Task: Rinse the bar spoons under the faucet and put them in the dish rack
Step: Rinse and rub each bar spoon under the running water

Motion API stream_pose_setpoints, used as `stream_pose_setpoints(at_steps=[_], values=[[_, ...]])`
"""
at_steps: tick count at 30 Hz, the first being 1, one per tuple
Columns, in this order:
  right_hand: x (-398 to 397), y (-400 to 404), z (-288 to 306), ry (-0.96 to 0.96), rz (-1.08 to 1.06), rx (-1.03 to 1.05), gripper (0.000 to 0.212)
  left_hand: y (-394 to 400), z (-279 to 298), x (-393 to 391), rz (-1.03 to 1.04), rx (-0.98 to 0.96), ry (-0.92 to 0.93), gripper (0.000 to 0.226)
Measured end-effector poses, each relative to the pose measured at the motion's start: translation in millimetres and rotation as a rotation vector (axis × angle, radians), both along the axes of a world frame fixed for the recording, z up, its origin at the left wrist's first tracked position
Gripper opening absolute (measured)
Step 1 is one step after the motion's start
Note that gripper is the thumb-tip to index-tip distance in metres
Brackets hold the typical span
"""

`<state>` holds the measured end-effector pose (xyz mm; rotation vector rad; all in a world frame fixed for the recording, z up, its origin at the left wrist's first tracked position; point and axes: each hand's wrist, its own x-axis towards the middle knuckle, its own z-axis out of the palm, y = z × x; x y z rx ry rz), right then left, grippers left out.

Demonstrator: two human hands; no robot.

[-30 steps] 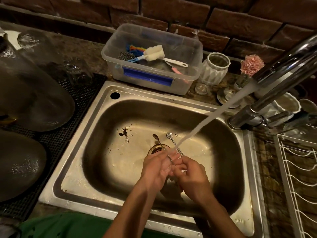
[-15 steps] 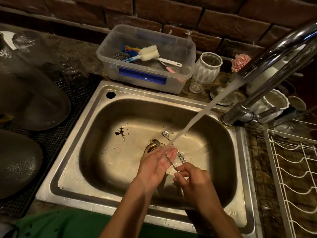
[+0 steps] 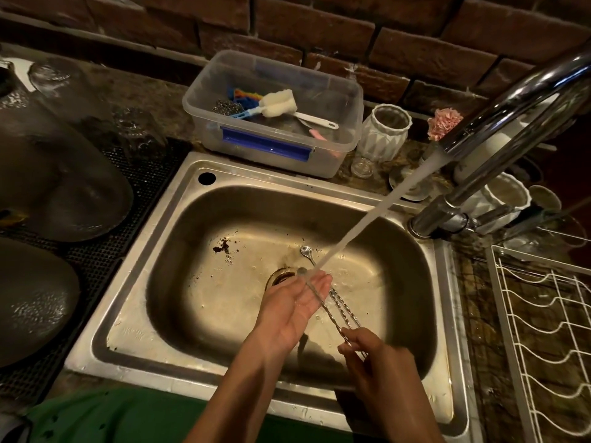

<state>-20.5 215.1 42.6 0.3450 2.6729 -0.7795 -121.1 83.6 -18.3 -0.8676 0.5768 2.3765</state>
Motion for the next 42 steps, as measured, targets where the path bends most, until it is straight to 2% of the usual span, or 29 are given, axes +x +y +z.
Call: stream_pose_setpoints(at_steps=[3, 6, 9, 12, 15, 18, 29, 33, 37, 42], values=[[3.5, 0.0, 1.6, -0.067, -0.009, -0.061, 0.038, 0.4, -0.1, 0.6, 0.014, 0.008, 0.003, 0.022], [7.6, -1.5, -0.1, -0.064, -0.116, -0.160, 0.032, 1.3, -0.1, 1.5, 0.034, 0.029, 0.001, 0.023], [7.1, -4.9, 3.6, -0.080, -0.315, -0.402, 0.021, -0.3, 0.3, -0.7, 0.061, 0.030, 0.000, 0.024], [7.2, -5.1, 10.7, -0.129, -0.449, -0.651, 0.021, -4.0, 1.1, -3.7, 0.070, 0.074, -0.032, 0.028], [10.1, -4.6, 14.3, -0.176, -0.503, -0.760, 0.019, -6.9, 0.7, -5.9, 0.069, 0.076, -0.062, 0.036], [10.2, -6.2, 16.5, -0.206, -0.526, -0.852, 0.020, -8.3, -0.4, -8.4, 0.085, 0.035, -0.075, 0.033], [-10.2, -10.0, -19.7, -0.210, -0.453, -0.838, 0.021, -5.6, 0.3, -14.4, 0.079, -0.171, 0.064, 0.021], [-23.4, -13.7, -31.8, -0.178, -0.450, -0.895, 0.027, -5.0, 5.5, -20.8, 0.089, -0.143, 0.118, 0.034], [-38.0, -16.9, -36.6, -0.104, -0.411, -0.866, 0.036, -6.0, 2.9, -23.8, -0.035, -0.242, 0.221, 0.039], [-58.0, -20.6, -38.6, -0.056, -0.360, -0.854, 0.035, -10.4, 3.0, -24.0, -0.159, -0.294, 0.328, 0.025]])
